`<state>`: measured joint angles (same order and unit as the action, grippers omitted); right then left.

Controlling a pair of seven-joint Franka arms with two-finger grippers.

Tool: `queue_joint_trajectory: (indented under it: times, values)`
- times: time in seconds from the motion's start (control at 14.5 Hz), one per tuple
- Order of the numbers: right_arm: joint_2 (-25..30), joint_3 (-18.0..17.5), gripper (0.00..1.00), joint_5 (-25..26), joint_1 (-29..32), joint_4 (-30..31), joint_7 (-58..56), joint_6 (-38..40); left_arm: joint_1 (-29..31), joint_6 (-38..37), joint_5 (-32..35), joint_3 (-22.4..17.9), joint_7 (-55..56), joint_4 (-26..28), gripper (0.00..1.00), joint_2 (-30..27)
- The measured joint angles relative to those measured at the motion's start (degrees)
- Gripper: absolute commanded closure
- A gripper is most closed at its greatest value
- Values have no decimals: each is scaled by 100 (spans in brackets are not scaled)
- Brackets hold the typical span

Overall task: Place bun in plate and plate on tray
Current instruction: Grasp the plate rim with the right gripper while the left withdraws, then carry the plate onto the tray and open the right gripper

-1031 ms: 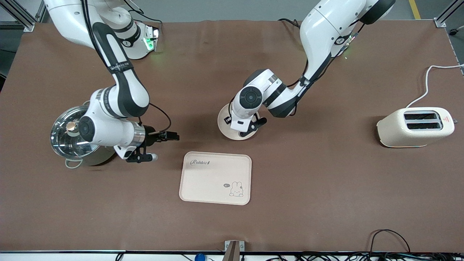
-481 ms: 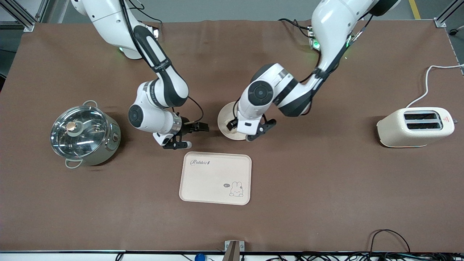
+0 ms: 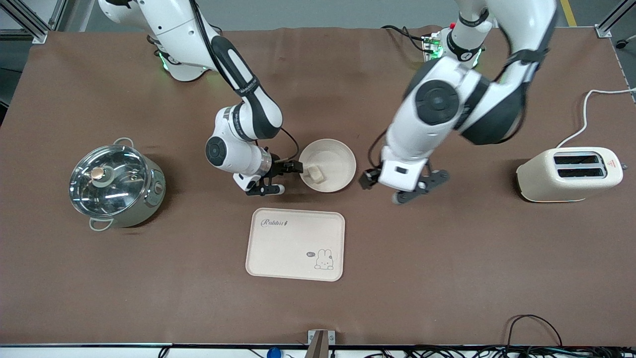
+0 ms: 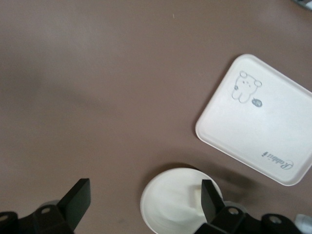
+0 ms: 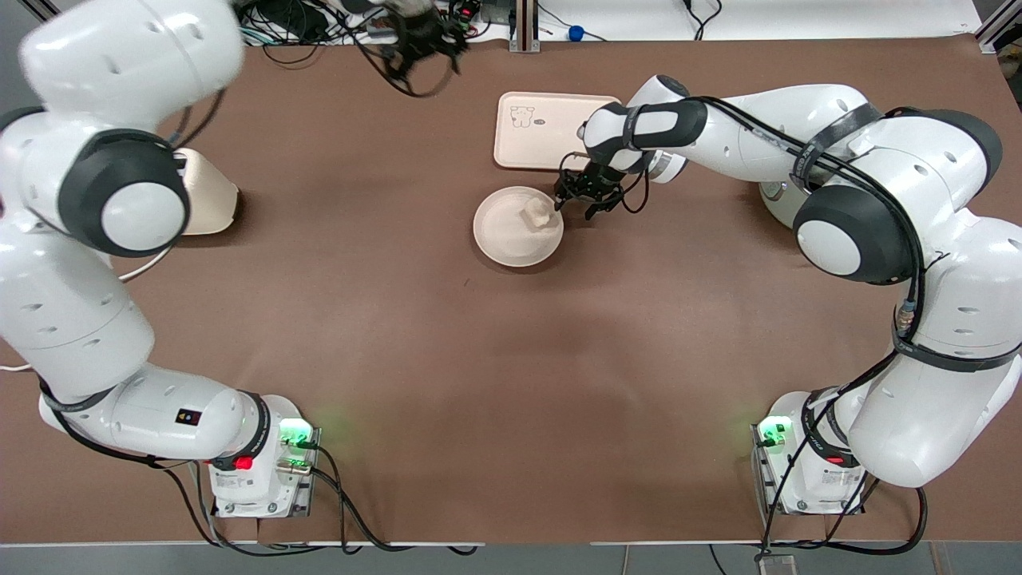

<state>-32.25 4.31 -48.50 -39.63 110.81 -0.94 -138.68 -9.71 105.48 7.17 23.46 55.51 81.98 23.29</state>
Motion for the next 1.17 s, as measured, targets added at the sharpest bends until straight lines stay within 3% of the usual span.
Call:
queue_joint_trajectory:
  times: [0.21,0.55,0.76,1.03,1.17]
  values:
    - [0,0,46,-213,-144,66,-1,-8,598,-370,111,-10,-1363,-57,0,-348]
    - [-1,1,80,-366,-466,221,16,-256,1360,-1833,142,-22,-3041,-403,0,-917]
    - [-2,6,95,-375,-473,236,16,-257,1792,-1924,147,-24,-3746,-541,0,-937]
    - [-2,68,100,-386,-462,224,11,-264,1973,-1926,72,-93,-4759,-722,0,-987]
    - [8,134,100,-404,-412,156,14,-317,1894,-2012,-167,-476,-5046,-665,0,-1225]
